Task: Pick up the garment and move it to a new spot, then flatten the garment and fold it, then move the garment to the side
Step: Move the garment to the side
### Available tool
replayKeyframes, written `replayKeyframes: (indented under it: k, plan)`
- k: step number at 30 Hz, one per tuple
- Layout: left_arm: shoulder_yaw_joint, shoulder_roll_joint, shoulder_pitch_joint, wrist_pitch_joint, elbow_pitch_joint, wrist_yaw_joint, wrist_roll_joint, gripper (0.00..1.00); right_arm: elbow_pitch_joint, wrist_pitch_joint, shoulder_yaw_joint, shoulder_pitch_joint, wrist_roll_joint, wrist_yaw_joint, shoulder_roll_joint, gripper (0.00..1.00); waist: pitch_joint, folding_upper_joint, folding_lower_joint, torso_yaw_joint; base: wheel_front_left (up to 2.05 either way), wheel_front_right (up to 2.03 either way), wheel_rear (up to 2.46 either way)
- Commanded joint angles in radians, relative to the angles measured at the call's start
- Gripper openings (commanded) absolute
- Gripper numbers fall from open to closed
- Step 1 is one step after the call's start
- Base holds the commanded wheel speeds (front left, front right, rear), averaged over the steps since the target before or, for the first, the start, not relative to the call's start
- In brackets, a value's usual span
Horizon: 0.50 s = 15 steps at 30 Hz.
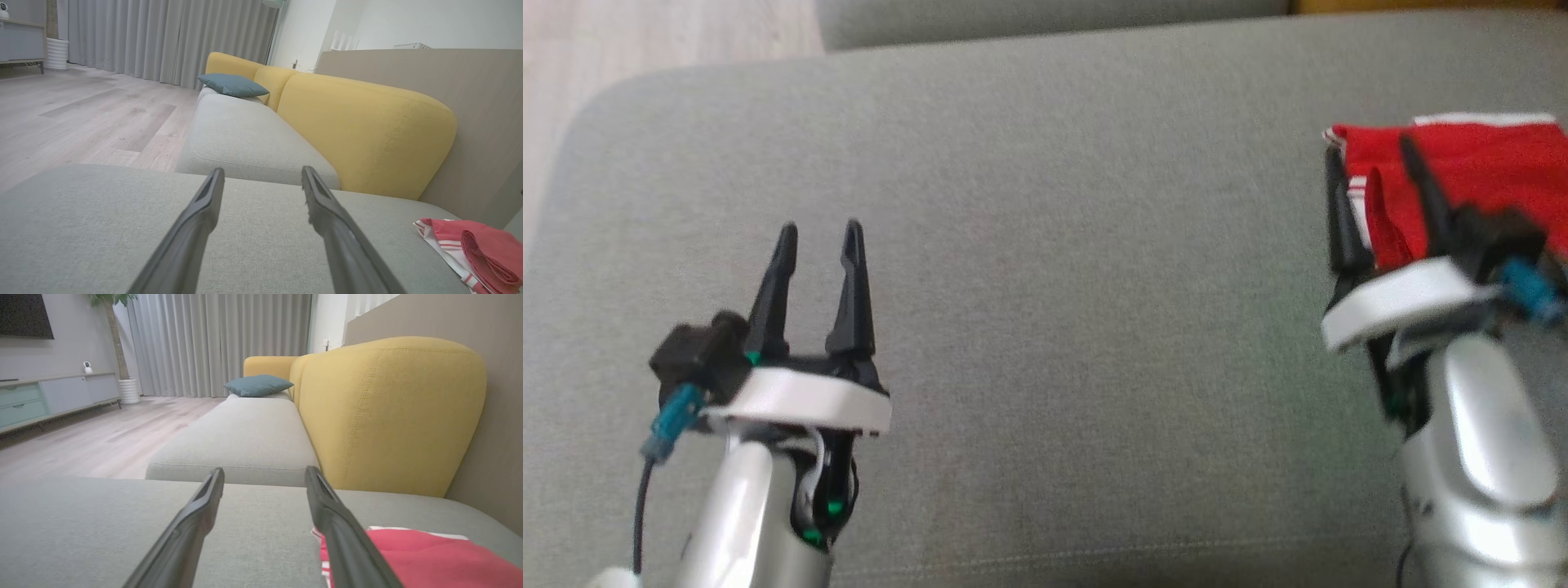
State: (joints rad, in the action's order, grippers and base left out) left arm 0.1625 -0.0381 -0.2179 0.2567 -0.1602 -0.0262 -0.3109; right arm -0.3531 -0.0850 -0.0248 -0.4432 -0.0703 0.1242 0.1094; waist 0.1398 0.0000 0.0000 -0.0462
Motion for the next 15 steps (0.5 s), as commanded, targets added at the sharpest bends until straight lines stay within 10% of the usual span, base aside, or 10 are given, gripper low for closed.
replayKeyframes:
  k: [1, 15]
  plan:
    - [-0.026, -0.012, -0.003, 0.005, 0.040, 0.008, -0.005, 1.00, 0.041, -0.032, -0.015, 0.019, -0.004, 0.007, -0.024, 1.00, -0.042, 0.0000, 0.0000, 0.025, 0.00, 0.00, 0.00]
    - [0.006, -0.012, 0.159, 0.005, 0.084, 0.036, 0.039, 1.00, 0.054, -0.155, -0.041, 0.283, -0.118, 0.007, -0.059, 1.00, -0.139, 0.0000, 0.0000, 0.046, 0.00, 0.00, 0.00]
